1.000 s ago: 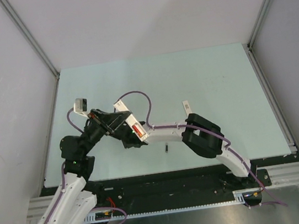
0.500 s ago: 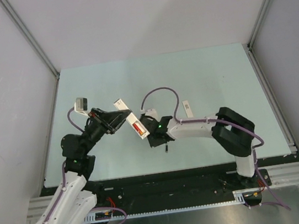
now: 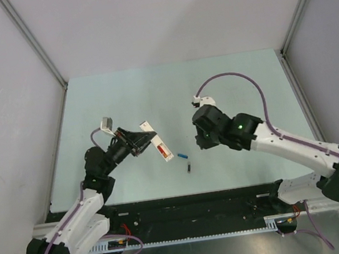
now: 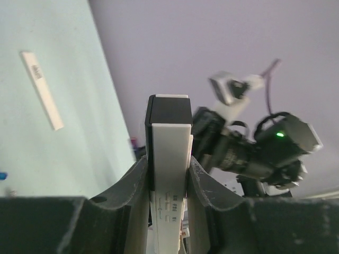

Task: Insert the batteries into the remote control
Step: Load the battery into the remote control.

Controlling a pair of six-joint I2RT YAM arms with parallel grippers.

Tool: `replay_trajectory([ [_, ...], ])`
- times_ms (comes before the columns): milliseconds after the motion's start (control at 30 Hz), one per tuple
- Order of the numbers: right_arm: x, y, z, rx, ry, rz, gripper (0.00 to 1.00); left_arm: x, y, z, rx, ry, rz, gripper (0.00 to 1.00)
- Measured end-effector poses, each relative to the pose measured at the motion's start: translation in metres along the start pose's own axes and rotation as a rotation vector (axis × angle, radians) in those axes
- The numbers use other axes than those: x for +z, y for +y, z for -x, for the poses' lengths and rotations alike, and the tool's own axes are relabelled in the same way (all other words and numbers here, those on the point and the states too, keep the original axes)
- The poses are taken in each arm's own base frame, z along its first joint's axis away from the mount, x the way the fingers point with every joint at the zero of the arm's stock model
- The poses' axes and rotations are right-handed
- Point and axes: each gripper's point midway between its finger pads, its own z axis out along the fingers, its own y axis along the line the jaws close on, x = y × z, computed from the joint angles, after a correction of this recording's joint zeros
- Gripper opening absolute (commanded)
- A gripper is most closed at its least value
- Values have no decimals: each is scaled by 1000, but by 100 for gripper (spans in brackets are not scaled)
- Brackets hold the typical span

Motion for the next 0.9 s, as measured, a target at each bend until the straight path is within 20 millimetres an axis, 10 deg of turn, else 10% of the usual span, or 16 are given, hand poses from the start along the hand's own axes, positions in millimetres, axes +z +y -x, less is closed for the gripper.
replay_trajectory([
  [500, -61, 36, -3, -80, 124, 203, 0, 19, 58, -28, -34, 80, 149, 0],
  [900, -34, 66, -15, -135, 253, 214, 0, 22, 57, -32, -22, 76, 134, 0],
])
